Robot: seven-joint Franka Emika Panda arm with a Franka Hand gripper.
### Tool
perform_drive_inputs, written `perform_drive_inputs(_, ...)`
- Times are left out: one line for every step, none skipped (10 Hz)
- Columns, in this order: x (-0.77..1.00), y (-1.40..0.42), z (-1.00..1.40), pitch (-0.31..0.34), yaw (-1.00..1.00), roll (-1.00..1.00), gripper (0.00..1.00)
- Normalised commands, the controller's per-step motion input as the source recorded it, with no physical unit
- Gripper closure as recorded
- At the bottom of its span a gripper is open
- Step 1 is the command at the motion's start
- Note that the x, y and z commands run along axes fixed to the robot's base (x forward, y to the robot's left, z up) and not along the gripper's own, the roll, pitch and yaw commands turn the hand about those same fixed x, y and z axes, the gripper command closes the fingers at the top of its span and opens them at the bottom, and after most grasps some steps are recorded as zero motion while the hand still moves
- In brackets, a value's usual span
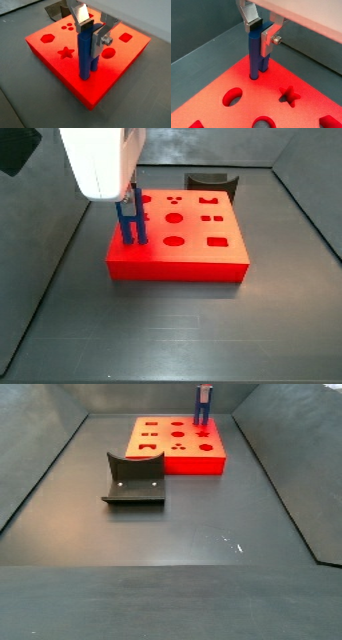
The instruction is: Insert the square-circle object.
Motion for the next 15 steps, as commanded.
perform_drive_inputs(0.01, -0.01, -0.50, 0.000, -0.01, 0.14, 1.00)
perform_drive_inputs(0.05, 0.00, -0.81, -0.027, 0.00, 0.10, 1.00)
perform_drive_inputs(0.03, -0.07, -0.96, -0.039, -0.02, 0.09, 1.00)
perform_drive_inputs(0.01, -0.12, -1.00, 0.000, -0.01, 0.08, 1.00)
perform_drive_inputs(0.02, -0.16, -1.00, 0.063, 0.00, 0.08, 1.00)
perform_drive_inputs(0.00, -0.16, -0.81, 0.153, 0.00, 0.13, 1.00)
perform_drive_inputs(0.00, -0.13, -0.74, 0.186, 0.00, 0.13, 1.00)
perform_drive_inputs(0.00, -0.15, -0.77, 0.186, 0.00, 0.10, 1.00)
perform_drive_inputs(0.05, -0.19, -0.84, 0.163, 0.00, 0.08, 1.00)
perform_drive_inputs(0.05, -0.14, -0.80, 0.166, 0.00, 0.11, 1.00)
perform_drive_inputs(0.04, -0.02, -0.70, 0.193, -0.01, 0.16, 1.00)
perform_drive_inputs(0.17, -0.09, -0.78, 0.161, 0.00, 0.17, 1.00)
perform_drive_inputs(0.33, -0.13, -0.79, 0.154, 0.00, 0.18, 1.00)
perform_drive_inputs(0.10, -0.05, -0.51, 0.057, 0.00, 0.18, 1.00)
perform_drive_inputs(0.00, 0.00, -0.03, 0.014, 0.00, 0.03, 1.00)
